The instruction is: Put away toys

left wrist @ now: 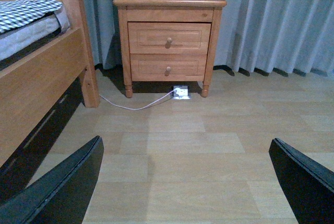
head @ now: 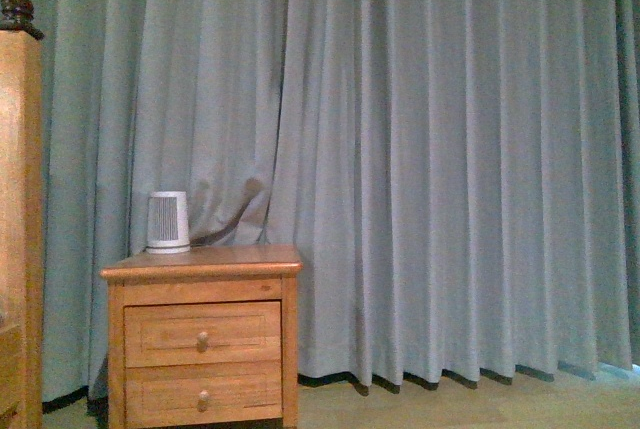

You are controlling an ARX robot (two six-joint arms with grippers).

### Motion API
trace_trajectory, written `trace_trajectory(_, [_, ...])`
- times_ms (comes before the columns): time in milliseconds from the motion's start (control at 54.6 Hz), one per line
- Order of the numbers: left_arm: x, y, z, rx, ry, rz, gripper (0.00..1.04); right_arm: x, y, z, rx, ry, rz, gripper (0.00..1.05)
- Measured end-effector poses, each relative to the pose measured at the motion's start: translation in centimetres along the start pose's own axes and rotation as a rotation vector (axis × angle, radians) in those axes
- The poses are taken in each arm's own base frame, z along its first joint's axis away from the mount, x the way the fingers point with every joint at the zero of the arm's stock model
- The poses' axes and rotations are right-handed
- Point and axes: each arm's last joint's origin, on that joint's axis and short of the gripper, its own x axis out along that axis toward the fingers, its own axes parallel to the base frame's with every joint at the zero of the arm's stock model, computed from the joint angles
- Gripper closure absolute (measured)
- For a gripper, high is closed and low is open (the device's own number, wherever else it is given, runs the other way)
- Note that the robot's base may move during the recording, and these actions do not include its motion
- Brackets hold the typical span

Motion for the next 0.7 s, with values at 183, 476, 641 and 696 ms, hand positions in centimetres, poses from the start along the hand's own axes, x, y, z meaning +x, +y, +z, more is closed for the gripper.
trace_trajectory(183, [0.00,0.00,0.00,0.000,0.000,0.000,0.06,0.00,0.00,0.00,0.000,0.000,0.000,0.98])
trace_trajectory(476, [0.00,0.00,0.00,0.000,0.000,0.000,0.06,0.00,0.00,0.00,0.000,0.000,0.000,0.98])
trace_trajectory(641, [0.00,0.00,0.00,0.000,0.000,0.000,0.06,0.00,0.00,0.00,0.000,0.000,0.000,0.98])
trace_trajectory(696, [0.00,0.00,0.00,0.000,0.000,0.000,0.06,0.00,0.00,0.00,0.000,0.000,0.000,0.98])
